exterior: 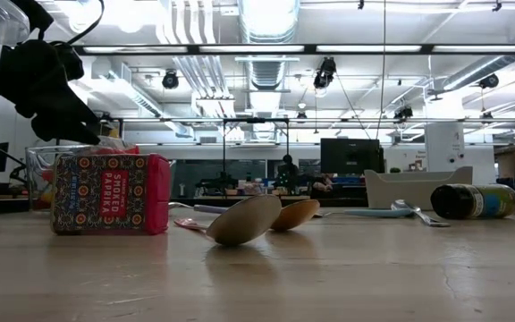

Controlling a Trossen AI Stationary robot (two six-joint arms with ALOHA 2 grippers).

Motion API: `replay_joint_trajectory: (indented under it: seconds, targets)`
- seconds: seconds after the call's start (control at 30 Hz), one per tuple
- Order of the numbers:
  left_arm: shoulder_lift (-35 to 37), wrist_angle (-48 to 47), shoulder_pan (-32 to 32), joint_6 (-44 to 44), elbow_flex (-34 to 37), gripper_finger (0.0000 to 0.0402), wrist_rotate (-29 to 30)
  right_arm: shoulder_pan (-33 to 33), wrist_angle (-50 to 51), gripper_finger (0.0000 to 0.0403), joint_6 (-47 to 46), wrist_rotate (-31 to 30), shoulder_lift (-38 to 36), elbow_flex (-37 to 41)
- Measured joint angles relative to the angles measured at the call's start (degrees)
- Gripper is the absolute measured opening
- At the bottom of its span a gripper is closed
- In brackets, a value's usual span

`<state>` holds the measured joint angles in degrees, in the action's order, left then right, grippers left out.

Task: Pick & Place Food Item
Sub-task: Put the red seasoning can into the white bin

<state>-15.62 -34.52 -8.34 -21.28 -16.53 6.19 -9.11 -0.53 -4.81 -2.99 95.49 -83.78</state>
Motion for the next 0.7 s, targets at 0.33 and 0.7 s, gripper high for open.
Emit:
replay_joint_trajectory:
  seconds: [0.33,0.7]
  targets:
    - [0.0,0.0,-0.01,0.0,-0.01,0.0346,0.02,-0.1,-19.45,0.0351,-4.19,-3.26,-19.83,28.09]
    - [0.02,0.0,-0.01,-0.01,-0.01,0.0346,0.01,0.01,-19.39,0.0351,-4.22,-3.25,-34.96,40.87]
